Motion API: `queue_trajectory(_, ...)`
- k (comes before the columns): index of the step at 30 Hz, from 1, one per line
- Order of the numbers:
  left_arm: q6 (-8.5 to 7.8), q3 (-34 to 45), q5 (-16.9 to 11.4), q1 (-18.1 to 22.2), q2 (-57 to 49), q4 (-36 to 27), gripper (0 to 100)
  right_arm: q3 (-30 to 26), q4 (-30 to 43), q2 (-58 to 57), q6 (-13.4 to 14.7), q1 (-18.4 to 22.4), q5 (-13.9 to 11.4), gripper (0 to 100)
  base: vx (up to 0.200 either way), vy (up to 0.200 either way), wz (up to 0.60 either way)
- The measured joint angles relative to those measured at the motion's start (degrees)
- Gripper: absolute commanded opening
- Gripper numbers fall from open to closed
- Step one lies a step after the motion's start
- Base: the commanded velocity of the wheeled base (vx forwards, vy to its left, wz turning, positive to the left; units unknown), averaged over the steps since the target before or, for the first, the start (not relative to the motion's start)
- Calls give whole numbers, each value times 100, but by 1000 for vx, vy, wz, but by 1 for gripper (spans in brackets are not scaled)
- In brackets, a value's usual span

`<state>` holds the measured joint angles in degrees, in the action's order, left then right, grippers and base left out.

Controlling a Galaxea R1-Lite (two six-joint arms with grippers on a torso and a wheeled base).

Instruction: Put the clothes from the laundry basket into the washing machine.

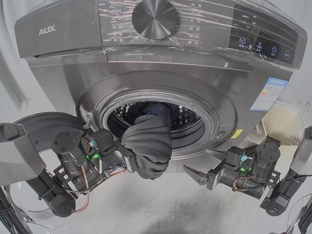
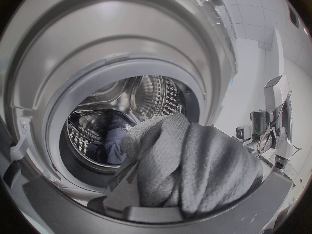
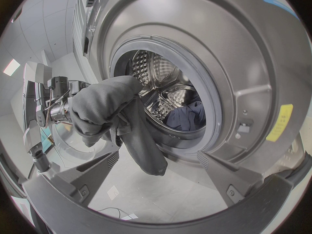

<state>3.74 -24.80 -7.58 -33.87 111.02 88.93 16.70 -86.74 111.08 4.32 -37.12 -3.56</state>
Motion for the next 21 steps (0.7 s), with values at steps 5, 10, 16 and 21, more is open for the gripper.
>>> queue_trajectory(5, -2, -122, 59, -171, 286, 0, 0, -15, 0, -30, 0, -34, 11, 100, 0, 0, 0)
queue_trajectory(10, 50, -613, 116, -251, 778, -4, 0, -26, 2, -57, 0, -89, 28, 100, 0, 0, 0)
queue_trajectory(16, 127, -1748, 193, -138, 1436, -28, 0, -45, 2, -72, 6, -212, 45, 100, 0, 0, 0)
queue_trajectory(21, 176, -2776, 279, 51, 1991, -134, 0, -56, 5, -77, 6, -284, 52, 100, 0, 0, 0)
